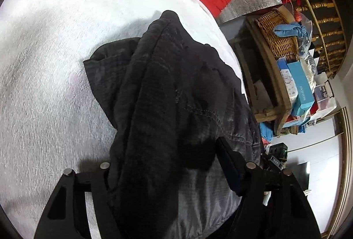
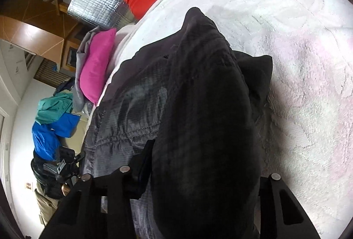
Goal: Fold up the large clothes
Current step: 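Grasp the edge of the folded black jacket with both tools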
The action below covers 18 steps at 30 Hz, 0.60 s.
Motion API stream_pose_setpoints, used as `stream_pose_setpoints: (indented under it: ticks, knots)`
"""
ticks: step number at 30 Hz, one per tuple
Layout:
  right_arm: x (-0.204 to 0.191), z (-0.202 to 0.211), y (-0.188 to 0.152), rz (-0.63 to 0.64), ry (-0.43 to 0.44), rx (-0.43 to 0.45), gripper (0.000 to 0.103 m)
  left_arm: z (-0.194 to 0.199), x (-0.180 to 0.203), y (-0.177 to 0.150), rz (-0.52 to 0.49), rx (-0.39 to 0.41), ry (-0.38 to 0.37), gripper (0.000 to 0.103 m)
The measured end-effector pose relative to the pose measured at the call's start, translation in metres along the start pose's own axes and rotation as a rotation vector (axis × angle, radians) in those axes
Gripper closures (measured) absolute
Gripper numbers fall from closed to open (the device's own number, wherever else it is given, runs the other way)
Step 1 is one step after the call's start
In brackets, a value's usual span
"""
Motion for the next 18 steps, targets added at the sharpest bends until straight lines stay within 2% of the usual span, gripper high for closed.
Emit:
stream_pose_setpoints:
  ticks: [3, 5, 7, 11, 13, 15, 18]
  knots:
    - [0.009, 0.003, -0.001, -0.069, 0.038, 0.001, 0.046, -0.002, -0.002, 0.0, 0.004, -0.001, 0.009, 0.031]
    - [0.008, 0.002, 0.0, -0.069, 0.031, 0.01, 0.045, 0.0, -0.002, 0.0, -0.002, 0.023, 0.014, 0.033]
    - [0.004, 0.003, 0.001, -0.042, -0.01, 0.024, 0.047, 0.002, -0.001, -0.001, -0.031, 0.049, 0.039, 0.042]
    - [-0.006, 0.011, 0.015, 0.005, -0.094, 0.091, 0.062, 0.006, 0.008, 0.007, -0.031, 0.101, 0.023, 0.056]
    - [-0.008, 0.016, 0.025, 0.019, -0.132, 0.14, 0.064, 0.004, 0.005, 0.012, -0.014, 0.116, 0.027, 0.057]
    - [-0.004, 0.009, 0.028, 0.059, -0.201, 0.119, 0.065, -0.004, -0.002, 0.011, 0.004, 0.107, 0.07, 0.055]
    - [0.003, 0.009, 0.026, 0.02, -0.196, 0.105, 0.059, -0.003, -0.004, 0.008, 0.033, 0.097, 0.078, 0.048]
Point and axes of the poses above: each gripper's, at about its wrist camera, not at the fingertips, and z roughly against the way its jaws point, x to its right, y to its top, the point moved 10 cm from there along -z, roughly the way its jaws point, and after that the axes turned 11 degrees about z, right-handed, at the moved point
